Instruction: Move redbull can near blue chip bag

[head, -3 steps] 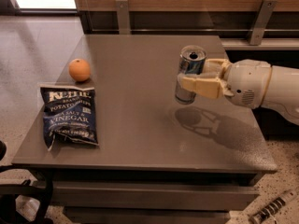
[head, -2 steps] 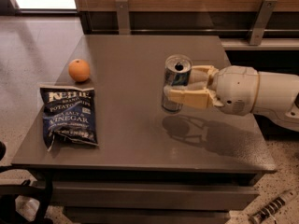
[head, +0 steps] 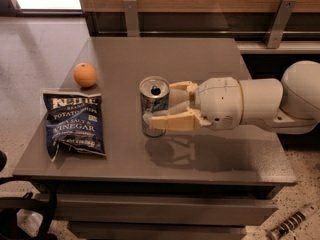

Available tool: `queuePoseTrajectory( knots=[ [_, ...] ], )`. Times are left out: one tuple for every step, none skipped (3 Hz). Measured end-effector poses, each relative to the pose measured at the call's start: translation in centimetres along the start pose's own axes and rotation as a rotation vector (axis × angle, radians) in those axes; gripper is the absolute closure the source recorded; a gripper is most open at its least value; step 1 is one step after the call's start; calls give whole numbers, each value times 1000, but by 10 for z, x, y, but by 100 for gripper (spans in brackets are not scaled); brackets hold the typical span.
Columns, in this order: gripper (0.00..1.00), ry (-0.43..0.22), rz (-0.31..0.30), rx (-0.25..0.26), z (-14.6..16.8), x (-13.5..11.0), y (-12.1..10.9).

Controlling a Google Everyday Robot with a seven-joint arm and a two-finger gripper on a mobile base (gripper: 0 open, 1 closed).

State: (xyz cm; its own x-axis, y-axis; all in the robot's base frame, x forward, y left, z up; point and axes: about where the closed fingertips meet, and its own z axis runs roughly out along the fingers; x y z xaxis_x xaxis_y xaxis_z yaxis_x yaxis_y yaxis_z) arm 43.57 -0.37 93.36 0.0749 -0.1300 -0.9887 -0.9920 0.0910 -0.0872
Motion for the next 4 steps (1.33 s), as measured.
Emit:
queuePoseTrajectory(
  knots=[
    [100, 81, -14, -27, 30, 13, 1],
    [100, 138, -17, -17, 47, 27, -6],
    [100, 148, 5, -19, 58, 40, -17],
    [100, 115, 39, -42, 66, 45, -25]
  ],
)
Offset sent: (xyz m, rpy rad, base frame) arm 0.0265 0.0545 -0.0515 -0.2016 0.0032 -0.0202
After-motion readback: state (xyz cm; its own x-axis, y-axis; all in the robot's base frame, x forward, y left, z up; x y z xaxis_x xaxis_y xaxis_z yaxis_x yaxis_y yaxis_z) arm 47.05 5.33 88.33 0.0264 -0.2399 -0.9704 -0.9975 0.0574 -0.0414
